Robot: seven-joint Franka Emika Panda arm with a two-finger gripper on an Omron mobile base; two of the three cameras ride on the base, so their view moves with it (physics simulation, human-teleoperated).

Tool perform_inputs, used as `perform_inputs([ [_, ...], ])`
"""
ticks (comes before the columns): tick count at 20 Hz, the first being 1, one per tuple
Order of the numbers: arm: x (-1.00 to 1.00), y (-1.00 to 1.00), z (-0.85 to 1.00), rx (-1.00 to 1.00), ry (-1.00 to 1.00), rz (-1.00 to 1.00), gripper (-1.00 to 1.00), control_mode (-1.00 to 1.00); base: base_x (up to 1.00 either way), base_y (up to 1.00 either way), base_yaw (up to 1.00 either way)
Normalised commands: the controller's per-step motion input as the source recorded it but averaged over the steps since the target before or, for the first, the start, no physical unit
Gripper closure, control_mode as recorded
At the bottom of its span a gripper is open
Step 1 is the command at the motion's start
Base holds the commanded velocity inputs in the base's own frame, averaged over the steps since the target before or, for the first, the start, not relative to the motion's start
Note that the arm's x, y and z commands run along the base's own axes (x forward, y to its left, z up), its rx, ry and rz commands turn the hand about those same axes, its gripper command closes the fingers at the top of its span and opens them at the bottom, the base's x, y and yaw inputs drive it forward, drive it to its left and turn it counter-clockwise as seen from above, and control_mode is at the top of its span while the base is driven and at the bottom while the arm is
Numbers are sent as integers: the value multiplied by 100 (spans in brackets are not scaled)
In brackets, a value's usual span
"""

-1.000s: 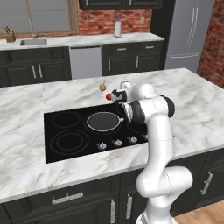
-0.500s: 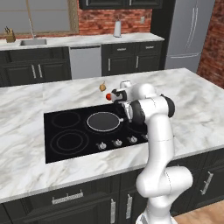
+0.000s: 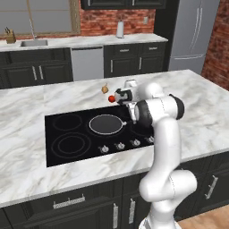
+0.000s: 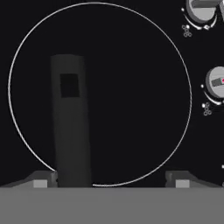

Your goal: Place the pan on the center burner on the stove. Then place the tomato and the onion in the pan and turn on the center burner.

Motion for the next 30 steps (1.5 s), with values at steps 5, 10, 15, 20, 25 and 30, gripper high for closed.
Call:
perform_inputs([
  [5,-55,0,56,4,-14,0,-100,-100,0,0,0],
  [10,-60,0,62,2,-17,0,-100,-100,0,0,0],
  [15,-62,2,50,0,-21,0,-100,-100,0,0,0],
  [20,-49,18,52,0,-19,-2,-100,-100,0,0,0],
  [25,-50,19,57,0,-17,-3,-100,-100,0,0,0],
  [30,-57,8,42,0,-14,0,-100,-100,0,0,0],
])
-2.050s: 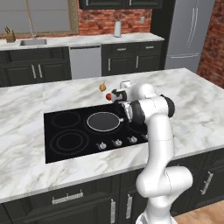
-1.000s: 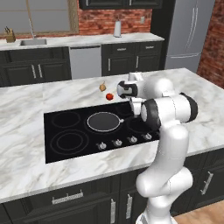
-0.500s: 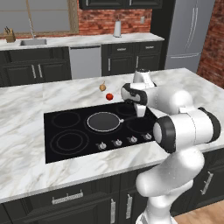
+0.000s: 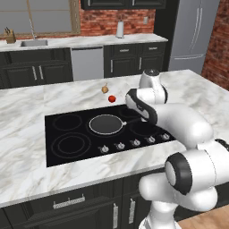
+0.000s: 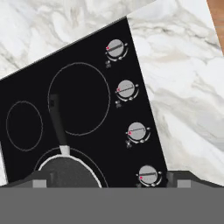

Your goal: Place the pan on the center burner on the stove. Then place the tomato and the onion in the pan and turn on the center burner.

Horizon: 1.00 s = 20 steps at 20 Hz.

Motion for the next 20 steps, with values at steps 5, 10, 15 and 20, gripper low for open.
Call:
perform_inputs([
  [5,-55,0,12,0,-6,0,-100,-100,0,0,0],
  [10,-37,5,12,0,-7,-4,-100,-100,0,0,0],
  [15,-45,2,6,3,-20,-12,-100,-100,0,0,0],
  [20,-65,0,0,6,-16,0,-100,-100,0,0,0],
])
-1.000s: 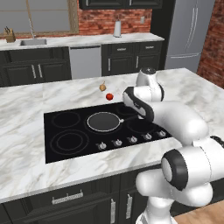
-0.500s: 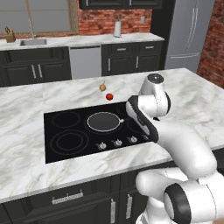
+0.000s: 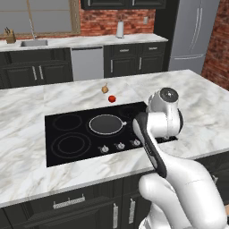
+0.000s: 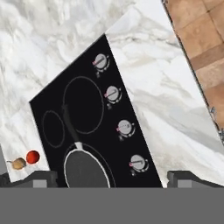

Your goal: Place the pan on the center burner on the stove. Then place the tomato and the onion in the pan and turn on the center burner.

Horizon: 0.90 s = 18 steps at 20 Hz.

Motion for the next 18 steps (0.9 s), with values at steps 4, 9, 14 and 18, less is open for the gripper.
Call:
perform_inputs([
  [4,-35,0,0,5,-3,0,-100,-100,0,0,0],
  [9,-24,-1,0,4,0,0,-100,-100,0,0,0],
  [14,0,0,0,0,0,0,-100,100,-45,0,0],
  [18,0,0,0,0,0,0,-100,100,-51,0,0],
])
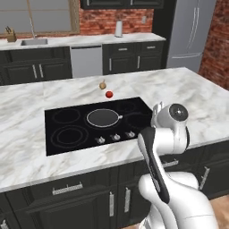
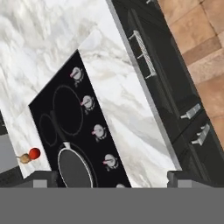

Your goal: Place the pan on the center burner on the stove. Then place the tomato and the onion in the pan and turn on the center burner.

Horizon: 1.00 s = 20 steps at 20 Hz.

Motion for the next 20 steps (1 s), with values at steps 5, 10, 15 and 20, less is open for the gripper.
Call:
perform_inputs([
  [5,0,0,0,0,0,0,-100,100,-30,18,0],
  [10,0,0,0,0,0,0,-100,100,-7,58,-6],
  [15,0,0,0,0,0,0,-100,100,-14,66,-8],
  [20,0,0,0,0,0,0,-100,100,-14,66,-8],
])
